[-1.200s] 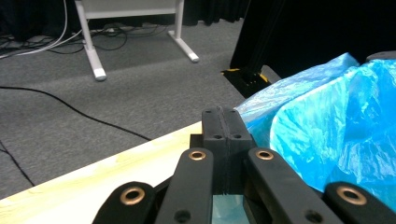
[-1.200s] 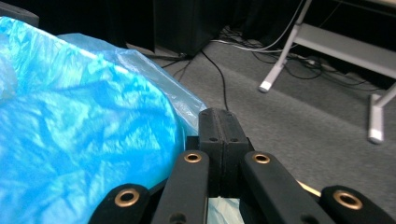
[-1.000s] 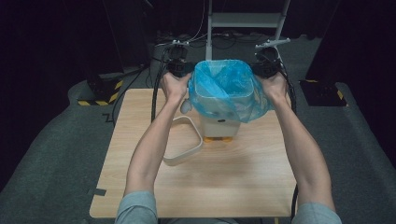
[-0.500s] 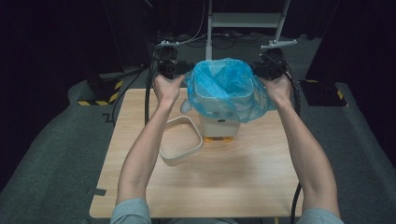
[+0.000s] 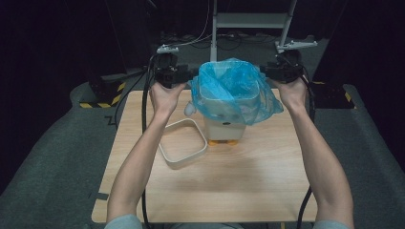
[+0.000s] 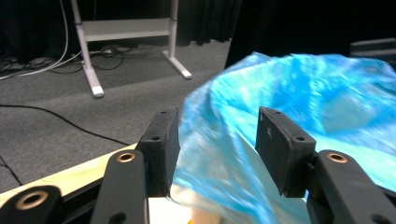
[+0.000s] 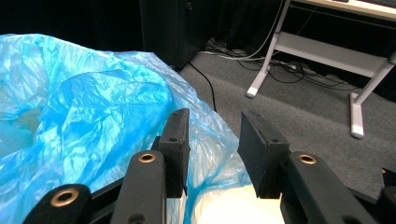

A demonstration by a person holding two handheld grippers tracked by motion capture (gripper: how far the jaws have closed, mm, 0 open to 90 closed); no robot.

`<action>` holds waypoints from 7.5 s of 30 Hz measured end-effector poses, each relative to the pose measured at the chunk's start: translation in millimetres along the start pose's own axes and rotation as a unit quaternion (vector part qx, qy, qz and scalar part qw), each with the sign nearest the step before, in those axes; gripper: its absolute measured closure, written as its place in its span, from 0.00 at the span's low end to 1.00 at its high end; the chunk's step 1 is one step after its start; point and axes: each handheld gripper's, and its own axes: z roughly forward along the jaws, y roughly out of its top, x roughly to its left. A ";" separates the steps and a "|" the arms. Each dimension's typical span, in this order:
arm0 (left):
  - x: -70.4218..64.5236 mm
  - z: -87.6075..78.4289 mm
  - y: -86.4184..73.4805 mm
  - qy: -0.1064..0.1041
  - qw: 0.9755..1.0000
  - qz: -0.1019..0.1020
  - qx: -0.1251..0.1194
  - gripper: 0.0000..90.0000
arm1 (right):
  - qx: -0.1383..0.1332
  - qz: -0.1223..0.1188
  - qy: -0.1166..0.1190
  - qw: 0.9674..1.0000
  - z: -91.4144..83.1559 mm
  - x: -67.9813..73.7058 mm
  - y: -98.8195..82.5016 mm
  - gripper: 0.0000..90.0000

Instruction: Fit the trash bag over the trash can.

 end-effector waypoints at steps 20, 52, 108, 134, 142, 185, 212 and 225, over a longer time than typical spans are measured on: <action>-31.3 -15.0 -13.7 -0.008 0.998 0.064 0.026 0.64 | -0.006 -0.018 0.024 1.000 -35.8 18.1 -5.5 0.73; -29.9 -45.6 -29.8 -0.045 0.995 0.081 0.022 1.00 | -0.007 -0.031 0.076 0.997 -43.4 29.9 -16.1 0.85; -24.7 -35.2 -34.3 -0.042 0.998 0.036 -0.023 0.48 | -0.033 -0.069 0.136 0.988 -35.9 78.8 -6.8 0.67; -27.8 -16.6 -24.2 -0.029 0.999 0.041 -0.006 0.49 | 0.058 -0.047 0.081 0.994 31.3 52.3 12.3 0.76; -27.5 -17.0 -24.0 -0.025 0.999 0.040 -0.009 0.49 | -0.012 -0.060 0.098 0.993 -16.8 65.8 17.1 0.70; -18.5 -45.5 -27.9 -0.003 0.998 0.042 -0.037 0.46 | -0.077 -0.007 0.099 0.992 -79.7 38.9 -22.7 0.51; 24.2 -54.5 -118.4 0.090 0.995 0.034 0.019 0.47 | -0.045 0.090 0.003 0.995 -69.3 -10.2 -169.2 0.54; 40.8 -26.2 -167.0 0.132 0.989 0.033 0.057 0.47 | 0.030 0.091 -0.036 0.995 -12.4 -4.6 -248.2 0.55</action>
